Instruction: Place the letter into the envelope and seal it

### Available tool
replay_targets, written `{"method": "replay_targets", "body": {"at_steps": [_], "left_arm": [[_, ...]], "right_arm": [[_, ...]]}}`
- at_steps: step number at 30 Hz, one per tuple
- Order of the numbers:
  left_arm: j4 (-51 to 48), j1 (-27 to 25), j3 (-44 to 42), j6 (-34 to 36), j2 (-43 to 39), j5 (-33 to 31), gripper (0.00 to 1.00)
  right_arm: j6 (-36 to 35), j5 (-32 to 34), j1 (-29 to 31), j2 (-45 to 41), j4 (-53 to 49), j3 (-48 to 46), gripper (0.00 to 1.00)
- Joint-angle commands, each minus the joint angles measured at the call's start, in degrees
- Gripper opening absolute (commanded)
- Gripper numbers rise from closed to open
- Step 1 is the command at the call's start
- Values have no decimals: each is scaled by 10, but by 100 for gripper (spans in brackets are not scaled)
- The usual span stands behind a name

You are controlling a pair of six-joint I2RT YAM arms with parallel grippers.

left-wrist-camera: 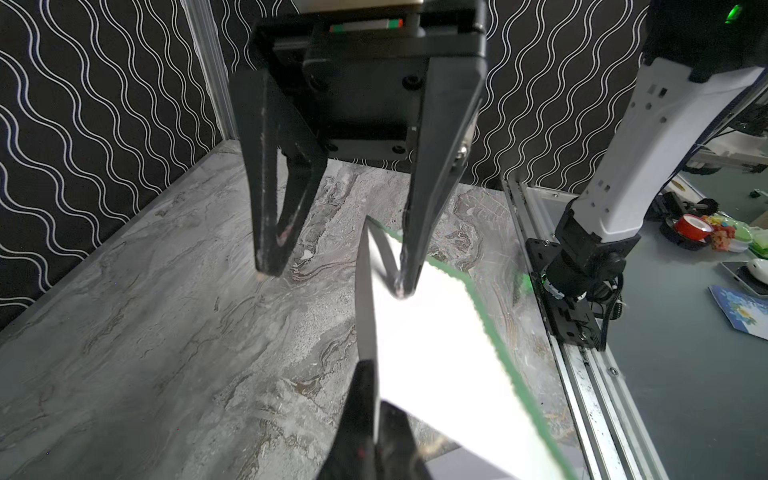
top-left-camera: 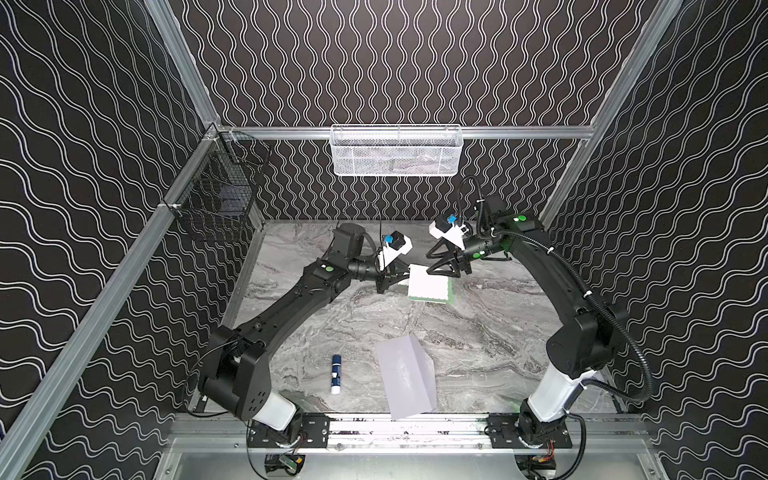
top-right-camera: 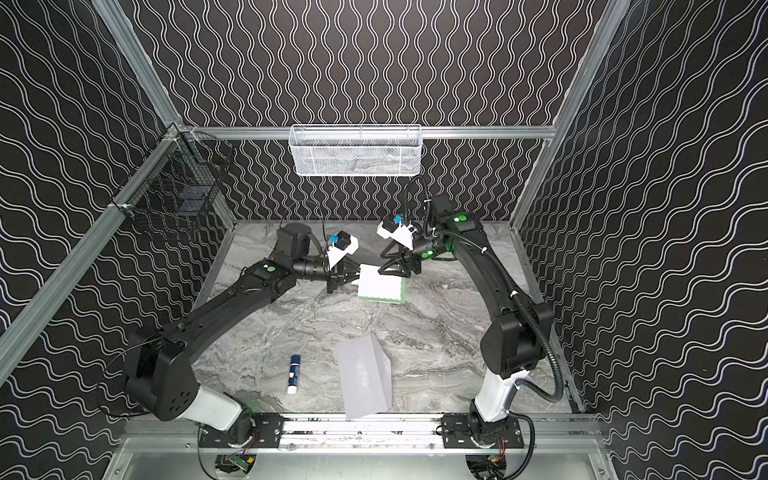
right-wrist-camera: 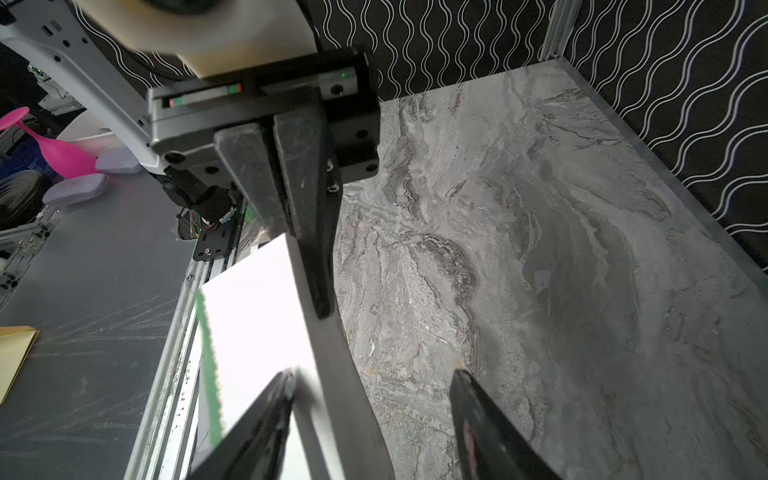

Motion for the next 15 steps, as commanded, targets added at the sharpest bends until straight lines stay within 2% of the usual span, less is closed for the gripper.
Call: {"method": "replay_targets", "body": {"at_steps": [1, 6, 11, 15], "left_arm": [[-6, -2, 6, 16, -5, 4, 0], [-6, -3, 4, 17, -10, 2, 0], [-23, -3, 8, 27, -7, -7, 0], [-29, -4, 8, 28, -8, -14, 0]], "right_arm": [[-17, 3, 2, 5, -24, 1, 58], [-21, -2, 3, 7, -23, -1, 56], [-8, 0, 3, 9, -19, 0, 42], [-18, 2, 3, 12, -28, 3, 39]]}}
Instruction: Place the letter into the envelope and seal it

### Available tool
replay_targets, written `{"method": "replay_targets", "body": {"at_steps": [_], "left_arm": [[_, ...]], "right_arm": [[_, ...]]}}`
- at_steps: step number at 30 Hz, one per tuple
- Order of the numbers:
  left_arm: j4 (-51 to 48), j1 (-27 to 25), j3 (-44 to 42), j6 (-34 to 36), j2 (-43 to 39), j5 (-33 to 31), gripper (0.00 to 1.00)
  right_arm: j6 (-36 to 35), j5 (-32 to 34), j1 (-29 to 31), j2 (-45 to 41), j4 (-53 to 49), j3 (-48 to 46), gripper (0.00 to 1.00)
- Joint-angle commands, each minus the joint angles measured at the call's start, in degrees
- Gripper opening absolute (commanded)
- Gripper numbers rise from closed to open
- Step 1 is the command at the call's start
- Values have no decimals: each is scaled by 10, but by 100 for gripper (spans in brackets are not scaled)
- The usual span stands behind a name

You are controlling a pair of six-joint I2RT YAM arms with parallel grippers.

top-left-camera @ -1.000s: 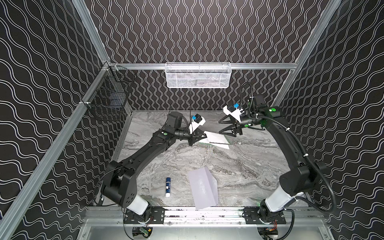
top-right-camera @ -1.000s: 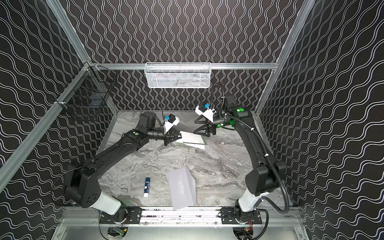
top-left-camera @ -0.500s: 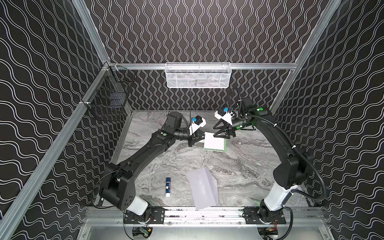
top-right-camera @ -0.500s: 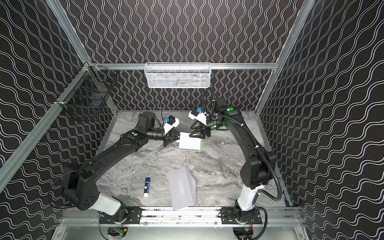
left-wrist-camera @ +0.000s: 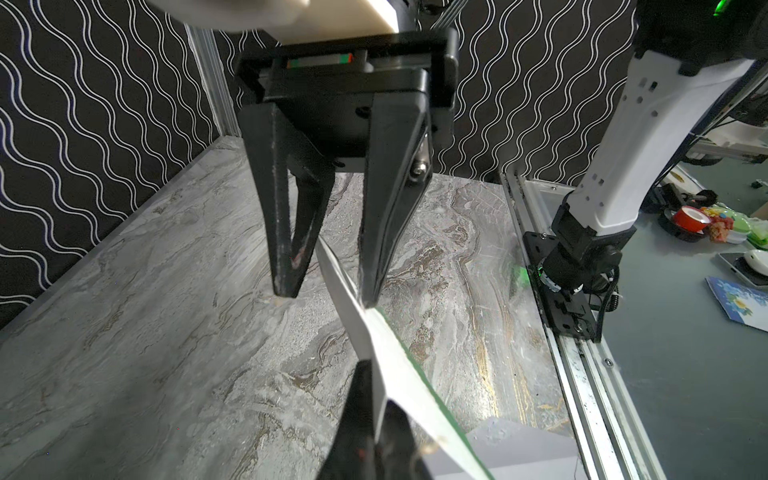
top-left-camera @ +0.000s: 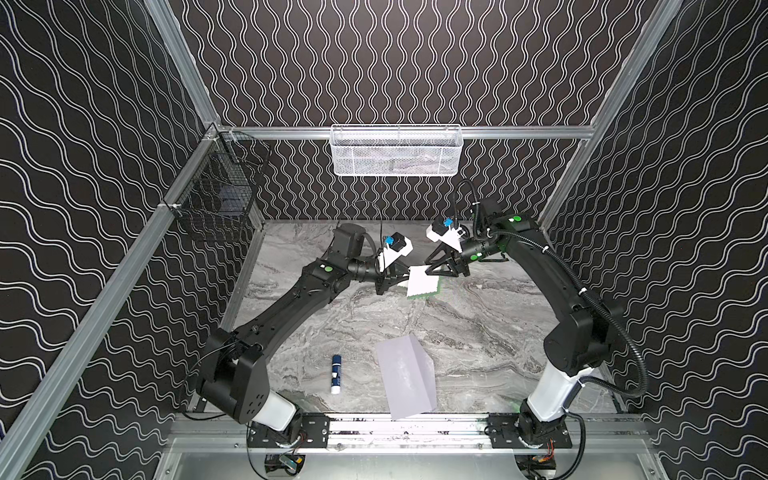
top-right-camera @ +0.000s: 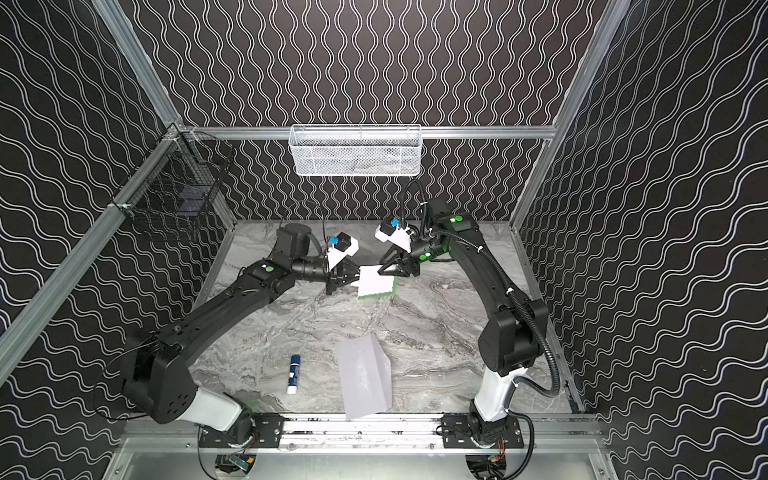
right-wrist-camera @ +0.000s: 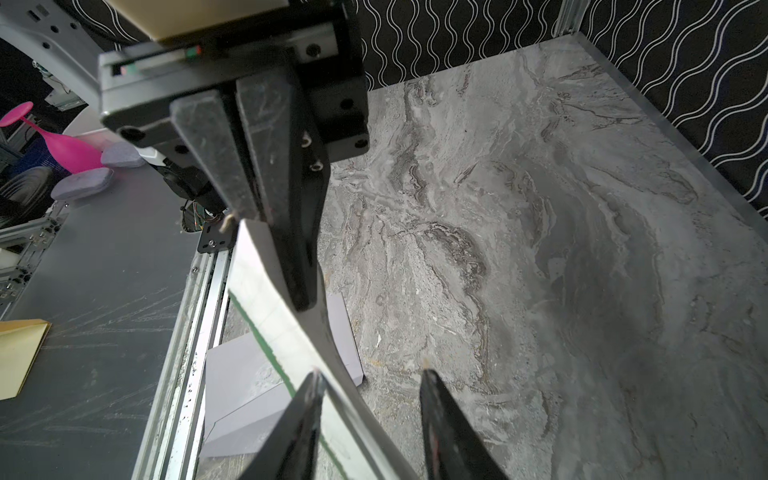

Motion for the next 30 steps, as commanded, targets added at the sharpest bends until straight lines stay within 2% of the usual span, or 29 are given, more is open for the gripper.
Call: {"method": "replay_targets", "body": {"at_steps": [1, 14, 18, 21, 24, 27, 30], "left_arm": [[0, 0, 2, 12, -1, -7, 0], [-6, 0, 4, 9, -4, -24, 1], [-1, 2, -5, -4, -20, -35, 25], [-4, 16, -27, -11, -65, -40, 42], [-2, 32, -55, -22, -109, -40, 48], [13, 41, -77, -31, -137, -29, 60], [28, 49, -77, -40, -131, -22, 63]], "right_arm": [[-13, -3, 1, 2, -18, 4, 36], [-19, 12, -2, 19, -47, 23, 3], [-21, 17, -6, 17, -47, 18, 0], [-22, 19, -9, 17, -44, 16, 0], [-16, 17, -10, 21, -37, 22, 0], [-20, 6, -10, 23, -33, 27, 0], [-32, -6, -10, 17, -36, 31, 0]]}}
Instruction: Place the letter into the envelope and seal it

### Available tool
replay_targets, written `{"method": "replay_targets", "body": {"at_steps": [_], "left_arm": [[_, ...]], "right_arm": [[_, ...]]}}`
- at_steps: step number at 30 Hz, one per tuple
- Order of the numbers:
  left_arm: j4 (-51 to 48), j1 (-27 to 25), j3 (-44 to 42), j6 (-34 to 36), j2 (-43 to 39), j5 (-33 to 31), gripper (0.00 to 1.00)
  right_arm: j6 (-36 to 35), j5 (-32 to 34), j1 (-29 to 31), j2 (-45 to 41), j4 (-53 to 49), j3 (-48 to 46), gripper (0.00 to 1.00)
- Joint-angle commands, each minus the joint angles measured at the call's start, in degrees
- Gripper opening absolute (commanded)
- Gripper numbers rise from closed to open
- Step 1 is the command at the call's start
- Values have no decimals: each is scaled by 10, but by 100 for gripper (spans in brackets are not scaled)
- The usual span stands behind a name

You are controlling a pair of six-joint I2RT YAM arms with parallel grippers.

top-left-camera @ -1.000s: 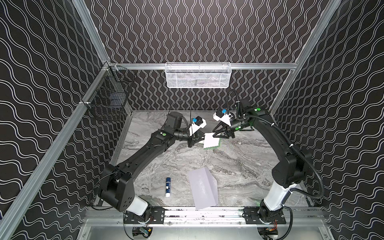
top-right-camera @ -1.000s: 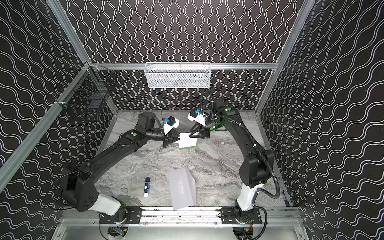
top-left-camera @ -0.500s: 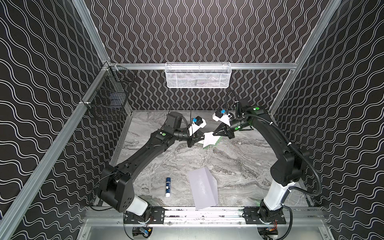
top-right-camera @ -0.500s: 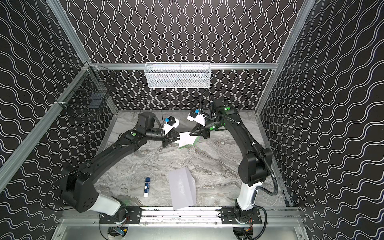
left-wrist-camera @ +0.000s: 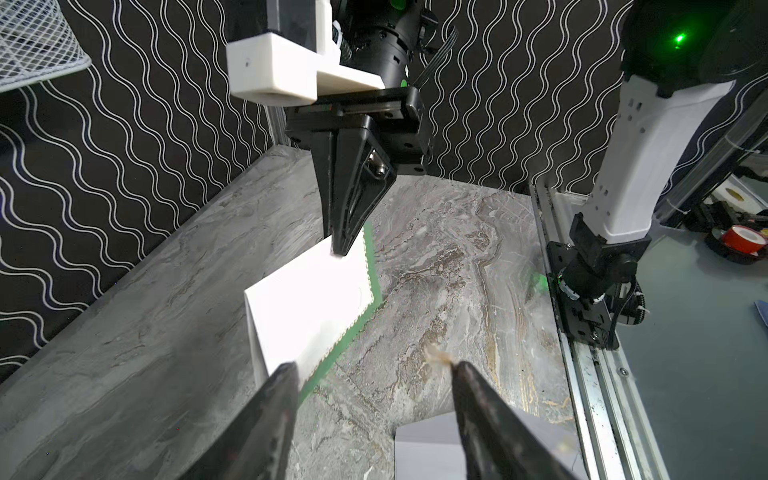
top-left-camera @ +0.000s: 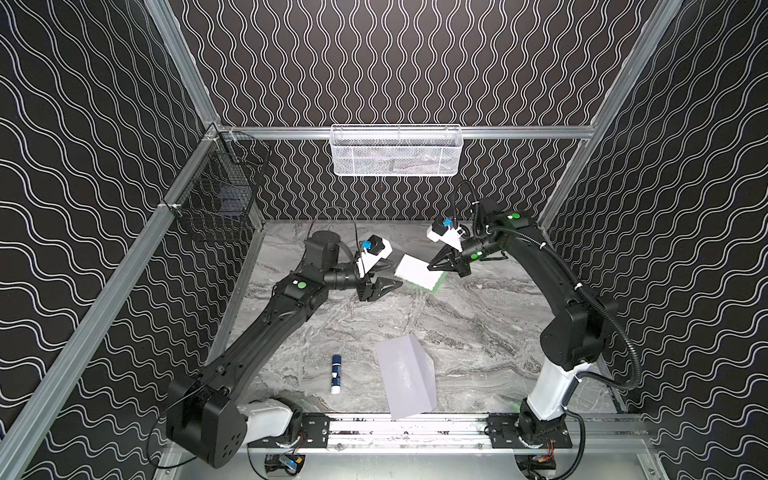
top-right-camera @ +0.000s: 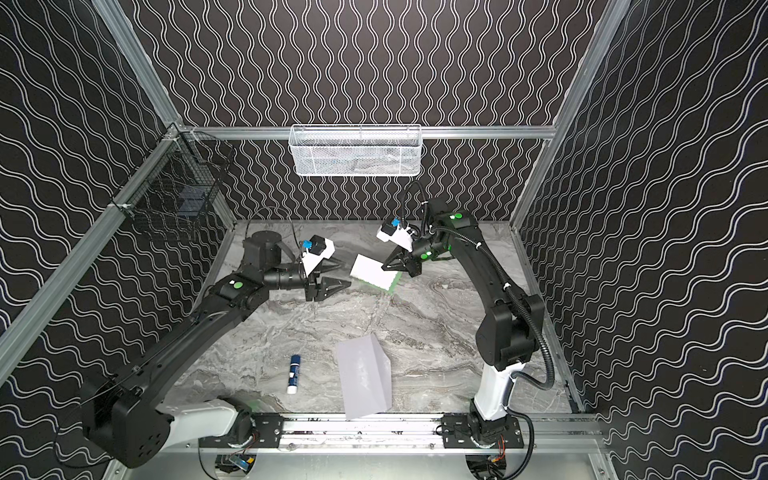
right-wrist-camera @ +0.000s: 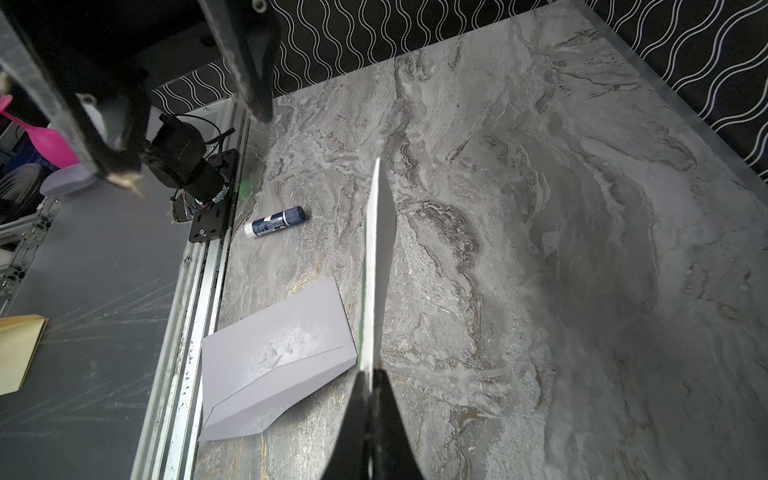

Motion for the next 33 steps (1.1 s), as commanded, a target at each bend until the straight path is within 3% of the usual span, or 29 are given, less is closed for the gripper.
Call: {"method": "replay_targets", "body": {"at_steps": [1, 7, 20, 26, 33], "left_arm": [[36, 14, 5, -26, 12, 16, 63], [84, 33, 30, -75, 67, 91, 64], [145, 30, 46, -113, 134, 135, 62], [132, 25, 57, -114, 153, 137, 54], [135, 20, 49, -122, 154, 137, 32]], "right_arm": [[-22, -28, 0, -8, -4, 4, 0], [-15, -39, 0, -21, 7, -12, 0], [-27, -45, 9, -9, -14, 3, 0], [-24, -42, 11, -7, -14, 2, 0], [-16, -33, 11, -6, -15, 5, 0]]}}
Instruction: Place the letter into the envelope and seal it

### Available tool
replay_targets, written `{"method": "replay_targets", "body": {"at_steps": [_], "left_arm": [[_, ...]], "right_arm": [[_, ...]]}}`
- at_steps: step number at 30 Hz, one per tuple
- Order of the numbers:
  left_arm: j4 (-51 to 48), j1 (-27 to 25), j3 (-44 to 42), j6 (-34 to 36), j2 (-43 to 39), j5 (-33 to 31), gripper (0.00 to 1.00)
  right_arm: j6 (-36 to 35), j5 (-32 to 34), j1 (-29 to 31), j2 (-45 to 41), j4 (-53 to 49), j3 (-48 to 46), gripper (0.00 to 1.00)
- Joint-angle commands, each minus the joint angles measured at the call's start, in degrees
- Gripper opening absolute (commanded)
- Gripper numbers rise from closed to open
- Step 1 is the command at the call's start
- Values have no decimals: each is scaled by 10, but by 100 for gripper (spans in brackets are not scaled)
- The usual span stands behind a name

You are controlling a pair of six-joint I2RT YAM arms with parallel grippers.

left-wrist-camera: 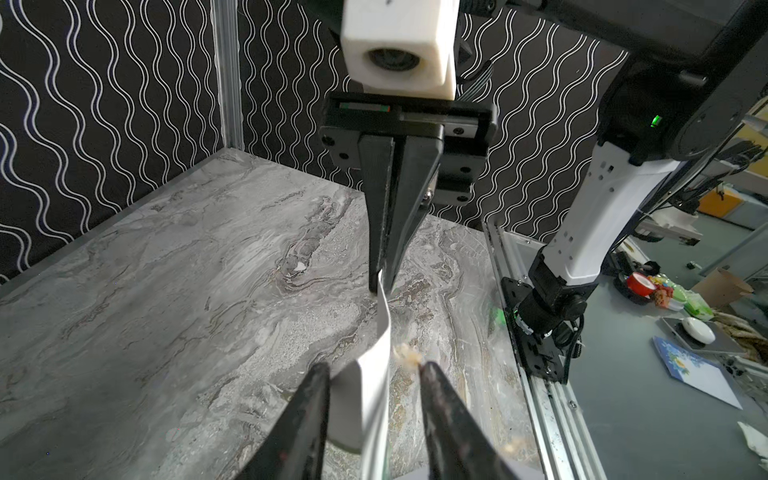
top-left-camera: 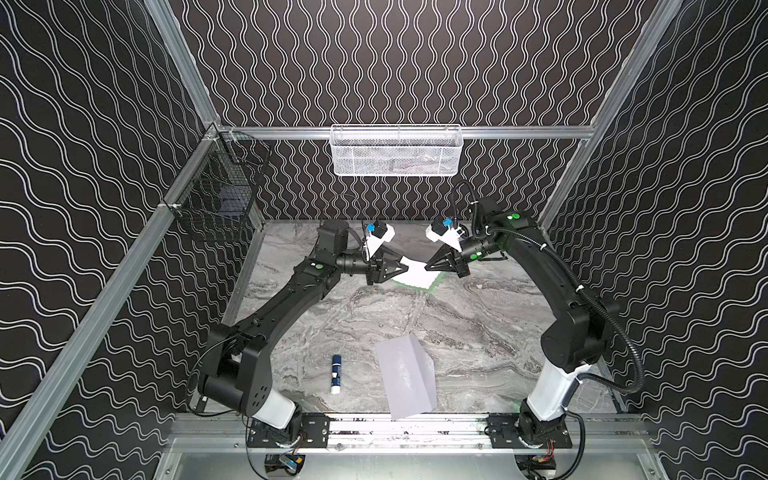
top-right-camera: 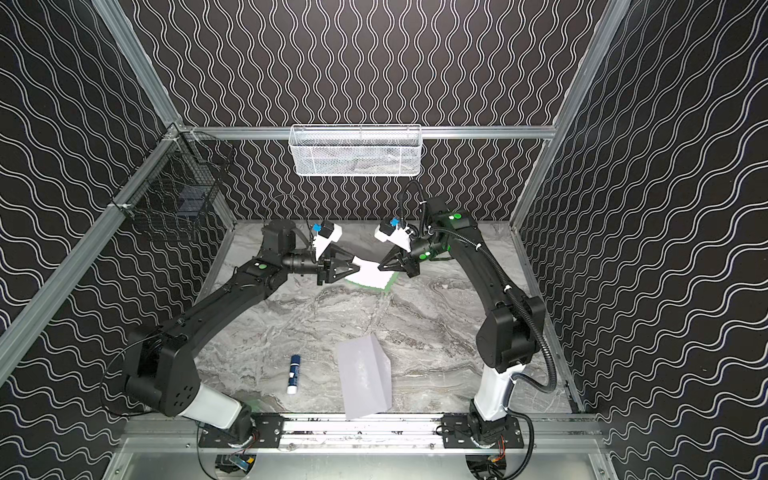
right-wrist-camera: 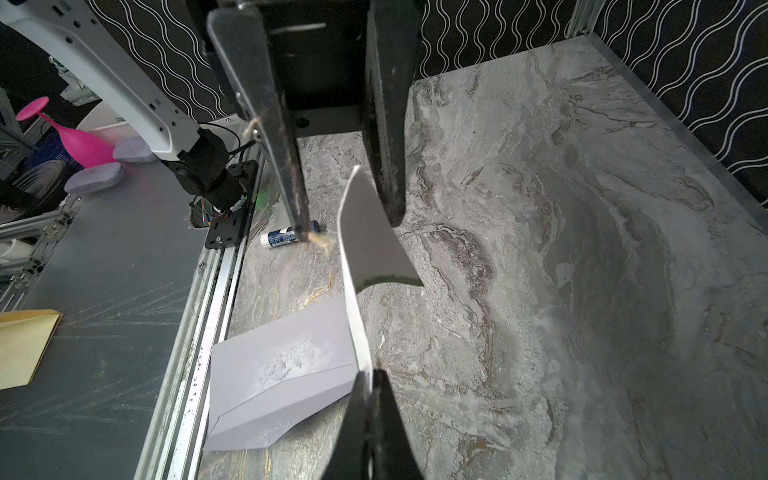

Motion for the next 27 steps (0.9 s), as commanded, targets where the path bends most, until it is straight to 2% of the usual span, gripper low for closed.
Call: {"method": "replay_targets", "body": {"at_steps": [1, 3, 5, 9, 10, 11, 13, 15, 17, 20, 22, 23, 27], "left_arm": [[10, -3, -1, -3, 3, 13, 28], [-2, -5, 2, 3, 4, 12, 22], [-13, -7, 3, 9, 2, 12, 11], [-36, -8, 6, 9, -2, -3, 4], [-43, -7, 6, 6, -6, -13, 1], [-44, -7, 2, -2, -7, -27, 0], [-28, -7, -13, -45, -10, -66, 0], [31, -7, -53, -112, -15, -98, 0], [128, -10, -117, -201, -22, -127, 0], [246, -16, -196, -295, -20, -160, 0], [335, -23, -248, -352, 0, -186, 0], [378, -27, -267, -372, 16, -191, 0], [517, -36, -286, -454, 94, -195, 0]], "right_arm": [[-6, -6, 1, -1, -16, 5, 0], [1, -5, 1, -9, -4, -5, 0], [17, -3, 2, -17, 17, -18, 0], [28, -1, 1, -19, 26, -20, 3], [30, 1, 1, -18, 26, -19, 7], [34, 6, 1, -19, 25, -18, 15], [89, 24, 2, -28, 56, -27, 30], [154, 50, 0, -50, 102, -53, 43], [269, 72, 1, -94, 214, -121, 49], [427, 145, 6, -172, 395, -247, 50], [532, 210, 7, -232, 530, -362, 46], [557, 228, 11, -257, 582, -416, 46], [570, 286, 50, -319, 705, -567, 42]]}}
